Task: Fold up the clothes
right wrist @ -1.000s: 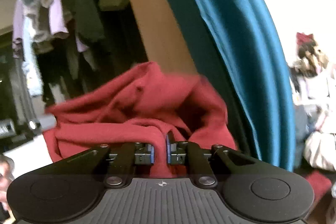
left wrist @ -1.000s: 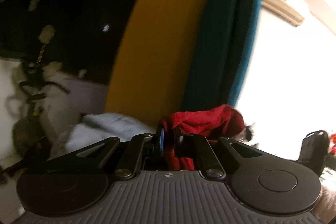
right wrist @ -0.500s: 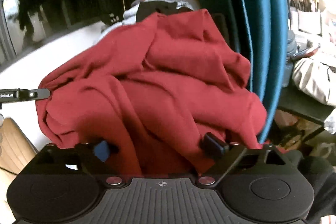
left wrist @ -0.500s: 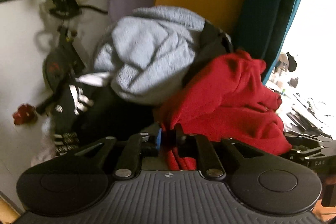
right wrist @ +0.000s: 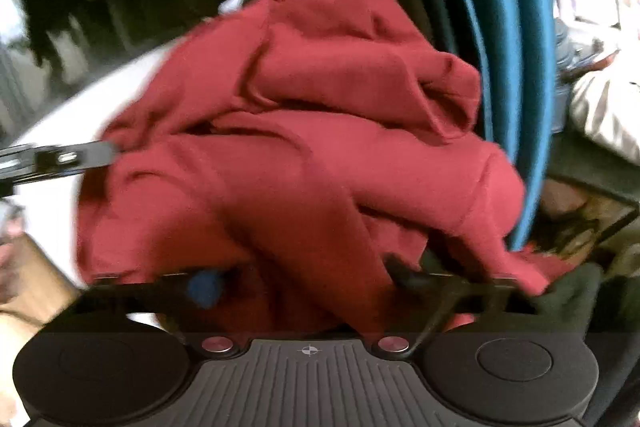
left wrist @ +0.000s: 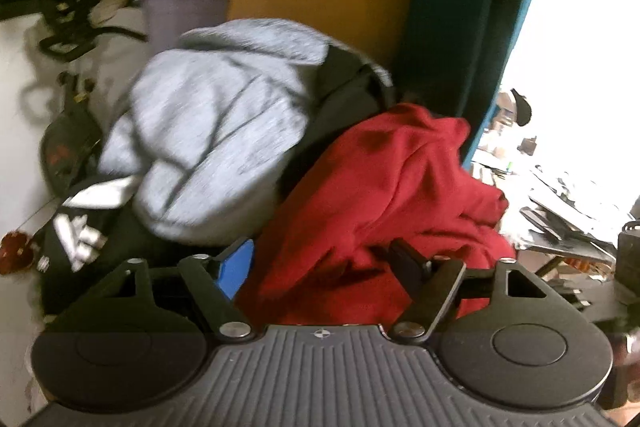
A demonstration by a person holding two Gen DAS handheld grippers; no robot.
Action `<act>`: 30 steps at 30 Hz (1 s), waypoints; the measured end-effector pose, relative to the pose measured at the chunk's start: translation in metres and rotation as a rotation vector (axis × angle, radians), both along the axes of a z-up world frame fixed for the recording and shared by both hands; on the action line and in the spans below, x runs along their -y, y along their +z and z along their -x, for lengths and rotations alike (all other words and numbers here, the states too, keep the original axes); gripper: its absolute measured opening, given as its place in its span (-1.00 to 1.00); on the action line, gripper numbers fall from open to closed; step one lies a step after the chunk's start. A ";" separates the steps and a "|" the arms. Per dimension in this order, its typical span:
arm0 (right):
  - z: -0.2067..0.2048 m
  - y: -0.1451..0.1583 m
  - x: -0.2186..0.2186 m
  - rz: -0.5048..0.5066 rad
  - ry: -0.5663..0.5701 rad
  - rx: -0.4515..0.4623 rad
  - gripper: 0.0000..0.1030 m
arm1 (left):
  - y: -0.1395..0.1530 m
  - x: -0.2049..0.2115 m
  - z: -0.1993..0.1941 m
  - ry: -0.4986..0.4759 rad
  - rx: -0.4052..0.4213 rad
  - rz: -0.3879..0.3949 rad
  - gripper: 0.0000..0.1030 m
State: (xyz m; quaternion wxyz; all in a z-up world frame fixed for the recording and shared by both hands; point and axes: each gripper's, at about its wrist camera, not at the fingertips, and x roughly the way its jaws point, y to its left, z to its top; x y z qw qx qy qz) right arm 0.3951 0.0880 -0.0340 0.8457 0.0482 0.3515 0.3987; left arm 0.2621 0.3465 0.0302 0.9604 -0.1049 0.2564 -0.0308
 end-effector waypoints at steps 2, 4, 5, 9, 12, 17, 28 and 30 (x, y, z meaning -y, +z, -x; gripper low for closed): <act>0.009 0.005 0.007 -0.041 0.036 -0.011 -0.61 | 0.002 0.004 -0.004 -0.016 -0.006 -0.013 0.58; 0.018 0.008 0.014 -0.081 0.087 -0.023 -0.62 | 0.004 0.006 -0.005 -0.021 -0.010 -0.026 0.64; 0.021 0.007 0.018 -0.089 0.109 -0.036 -0.63 | 0.004 0.007 -0.005 -0.024 -0.012 -0.033 0.64; 0.021 -0.003 0.035 -0.082 0.064 -0.074 -0.64 | 0.007 0.010 -0.006 -0.034 -0.019 -0.059 -0.65; 0.018 -0.006 0.045 -0.092 0.006 -0.092 -0.68 | 0.009 0.013 -0.007 -0.042 -0.024 -0.079 -0.77; 0.015 0.017 0.045 -0.038 -0.065 0.079 -0.68 | 0.003 0.006 0.012 -0.023 -0.057 -0.066 -0.78; -0.045 -0.005 0.025 0.117 -0.061 0.147 0.94 | -0.034 -0.001 0.036 0.051 -0.148 0.046 -0.78; -0.057 -0.015 0.022 0.063 -0.024 0.058 0.45 | -0.032 -0.001 0.038 0.053 -0.140 0.040 -0.78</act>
